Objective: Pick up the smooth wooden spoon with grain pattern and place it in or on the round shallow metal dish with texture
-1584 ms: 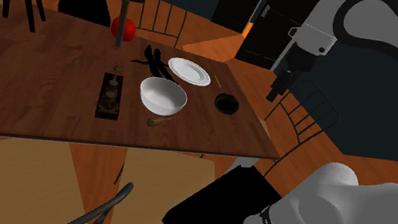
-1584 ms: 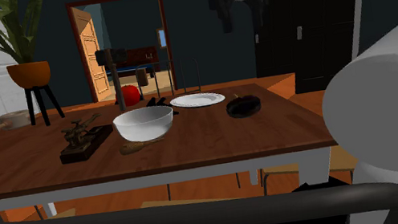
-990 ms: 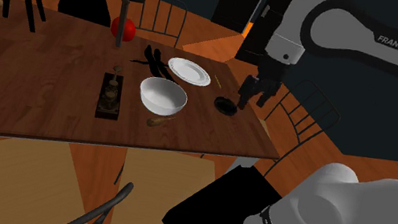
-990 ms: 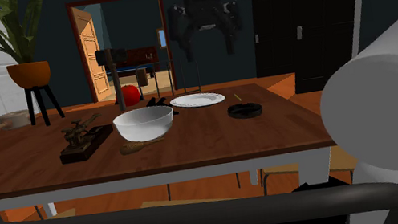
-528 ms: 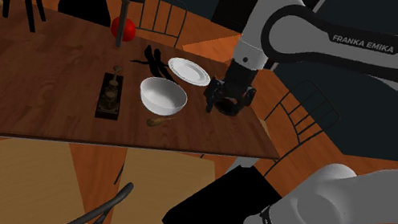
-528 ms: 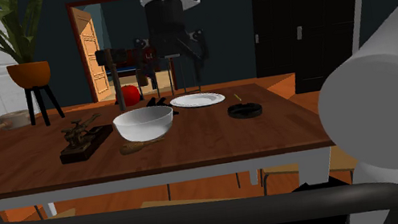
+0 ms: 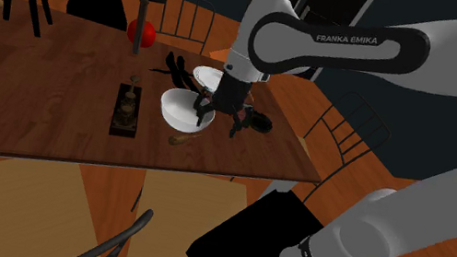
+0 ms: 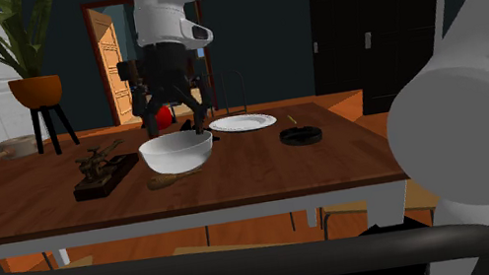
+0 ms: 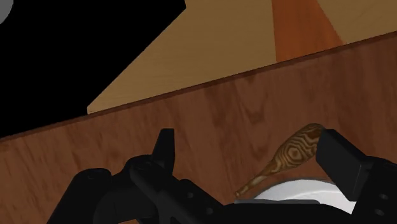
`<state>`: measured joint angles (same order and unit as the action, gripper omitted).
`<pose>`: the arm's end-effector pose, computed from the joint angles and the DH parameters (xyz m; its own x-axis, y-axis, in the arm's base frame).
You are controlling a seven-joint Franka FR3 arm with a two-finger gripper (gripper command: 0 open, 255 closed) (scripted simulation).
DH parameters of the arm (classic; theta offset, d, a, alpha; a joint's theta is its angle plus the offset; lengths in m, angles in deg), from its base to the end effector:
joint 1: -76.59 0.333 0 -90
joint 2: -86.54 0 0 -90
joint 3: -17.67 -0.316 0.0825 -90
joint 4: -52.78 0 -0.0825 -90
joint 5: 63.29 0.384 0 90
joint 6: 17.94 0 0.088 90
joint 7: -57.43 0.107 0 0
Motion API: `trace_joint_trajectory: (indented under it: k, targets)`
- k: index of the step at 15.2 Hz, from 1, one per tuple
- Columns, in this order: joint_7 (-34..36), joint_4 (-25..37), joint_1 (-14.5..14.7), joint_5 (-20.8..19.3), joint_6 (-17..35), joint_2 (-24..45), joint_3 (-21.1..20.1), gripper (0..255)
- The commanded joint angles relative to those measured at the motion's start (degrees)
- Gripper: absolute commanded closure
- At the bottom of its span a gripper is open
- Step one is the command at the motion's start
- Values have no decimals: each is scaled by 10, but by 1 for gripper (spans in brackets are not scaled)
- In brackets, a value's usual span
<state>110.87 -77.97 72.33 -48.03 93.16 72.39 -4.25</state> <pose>0.4349 0.1624 0.4386 0.7187 -0.6704 -0.1844 -0.6812 -0.7320 0.0065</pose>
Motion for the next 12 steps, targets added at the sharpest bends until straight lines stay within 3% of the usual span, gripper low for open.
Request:
trace_joint_trajectory:
  k: [1,7,12]
  targets:
    - [61,24,-3,0,24,45,-15,0]
    - [221,107,-5,-27,89,185,-32,0]
    - [238,99,2,-33,124,212,-32,0]
